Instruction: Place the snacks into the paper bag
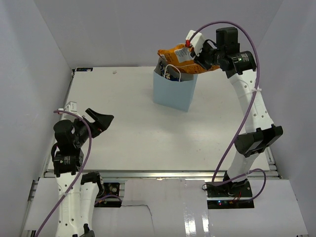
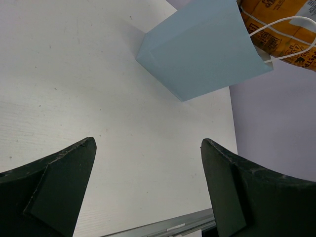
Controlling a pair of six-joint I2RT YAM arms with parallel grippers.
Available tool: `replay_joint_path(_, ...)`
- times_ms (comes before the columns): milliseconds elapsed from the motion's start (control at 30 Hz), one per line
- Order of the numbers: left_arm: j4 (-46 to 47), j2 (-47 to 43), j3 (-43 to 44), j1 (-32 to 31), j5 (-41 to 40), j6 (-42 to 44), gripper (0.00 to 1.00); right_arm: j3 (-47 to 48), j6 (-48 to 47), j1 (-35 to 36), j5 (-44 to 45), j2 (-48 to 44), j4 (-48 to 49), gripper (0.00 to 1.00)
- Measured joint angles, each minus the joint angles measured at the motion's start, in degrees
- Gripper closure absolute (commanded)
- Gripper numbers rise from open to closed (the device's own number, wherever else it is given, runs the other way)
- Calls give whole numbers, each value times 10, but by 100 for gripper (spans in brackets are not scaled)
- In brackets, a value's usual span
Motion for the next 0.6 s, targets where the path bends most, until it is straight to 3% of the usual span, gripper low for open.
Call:
replay_joint_path(233, 6, 3, -8, 0, 2, 0, 2, 15, -47, 50, 105, 27, -21, 92)
replay_joint_path(600, 10, 7, -16, 0, 4, 0, 2, 34, -77, 72, 185, 38, -44, 92)
